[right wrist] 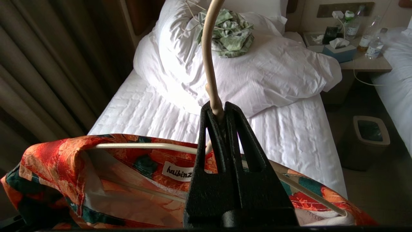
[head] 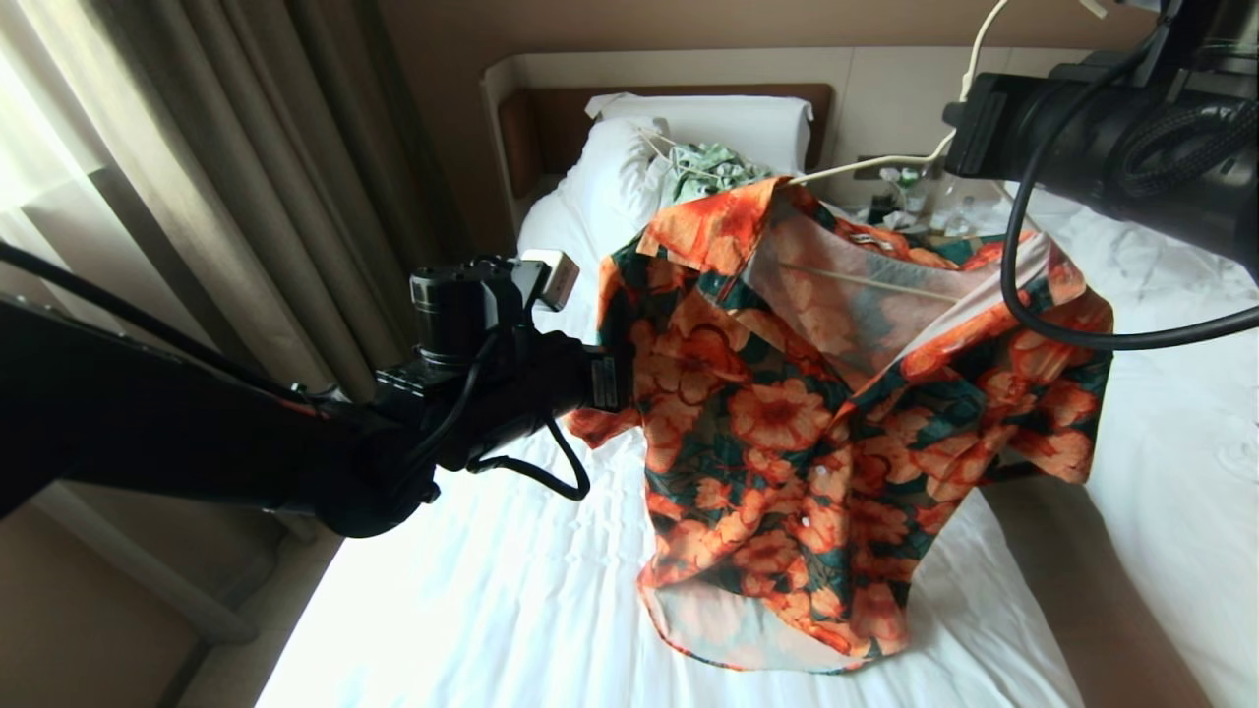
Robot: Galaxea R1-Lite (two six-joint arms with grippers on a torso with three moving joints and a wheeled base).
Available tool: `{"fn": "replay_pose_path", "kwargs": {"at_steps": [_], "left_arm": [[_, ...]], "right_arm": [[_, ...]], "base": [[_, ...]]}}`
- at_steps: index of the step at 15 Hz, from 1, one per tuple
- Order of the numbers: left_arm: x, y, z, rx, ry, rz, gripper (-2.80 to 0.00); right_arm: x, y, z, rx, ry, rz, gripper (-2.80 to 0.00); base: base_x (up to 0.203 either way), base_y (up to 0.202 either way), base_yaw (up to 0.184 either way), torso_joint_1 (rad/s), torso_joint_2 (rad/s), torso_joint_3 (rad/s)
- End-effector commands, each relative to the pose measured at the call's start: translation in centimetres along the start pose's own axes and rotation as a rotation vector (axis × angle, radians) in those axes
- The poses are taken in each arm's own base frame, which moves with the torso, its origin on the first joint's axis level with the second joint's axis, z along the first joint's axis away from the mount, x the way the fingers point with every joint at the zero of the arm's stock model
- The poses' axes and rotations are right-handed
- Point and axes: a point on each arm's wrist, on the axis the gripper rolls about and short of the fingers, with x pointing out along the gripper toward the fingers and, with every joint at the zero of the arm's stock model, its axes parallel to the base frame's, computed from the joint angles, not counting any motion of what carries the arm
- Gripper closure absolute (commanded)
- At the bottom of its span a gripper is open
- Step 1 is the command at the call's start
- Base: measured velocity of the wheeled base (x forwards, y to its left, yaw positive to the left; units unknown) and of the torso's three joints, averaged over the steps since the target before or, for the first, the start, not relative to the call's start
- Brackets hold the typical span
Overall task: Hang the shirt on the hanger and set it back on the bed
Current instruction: Take the clothes hanger out of the clothes
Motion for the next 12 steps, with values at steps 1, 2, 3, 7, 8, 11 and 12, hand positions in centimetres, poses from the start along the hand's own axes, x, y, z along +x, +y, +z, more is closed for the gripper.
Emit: {"fn": "replay_pose_path", "kwargs": {"at_steps": [1,2,3,7,8,11,12], "left_arm": [[-0.2,0.0,0.2,0.001,-0.010,-0.001,-2.80],[-0.4,0.0,0.5,0.001,-0.015,-0.001,-2.80],[-0.7,0.0,0.3,0.002,-0.009,-0.001,-2.80],[-4.7,1.7,-0.3,-0.009,0.018,0.044,-2.80],[-6.0,2.4,-0.7,-0.016,0.030,0.064,-2.80],[-10.4,4.3,-3.4,-0.042,0.094,0.134,0.00],[-12.2,4.6,-3.7,-0.042,0.060,0.148,0.00]], "right_arm": [[0.0,0.1,0.0,0.000,0.000,0.000,0.00],[0.1,0.0,-0.1,0.000,0.001,-0.001,0.00],[0.1,0.0,-0.1,0.000,0.002,-0.001,0.00],[0.2,-0.1,-0.1,0.001,-0.004,-0.006,0.00],[0.2,-0.1,-0.1,0.001,-0.006,-0.007,0.00],[-0.1,0.1,0.2,0.005,-0.018,0.002,0.00],[-0.2,0.0,0.4,0.016,-0.027,0.001,0.00]], "base": [[0.000,0.000,0.000,0.000,0.00,0.000],[0.000,0.000,0.000,0.000,0.00,0.000],[0.000,0.000,0.000,0.000,0.00,0.000],[0.000,0.000,0.000,0.000,0.00,0.000],[0.000,0.000,0.000,0.000,0.00,0.000],[0.000,0.000,0.000,0.000,0.00,0.000],[0.000,0.000,0.000,0.000,0.00,0.000]]}}
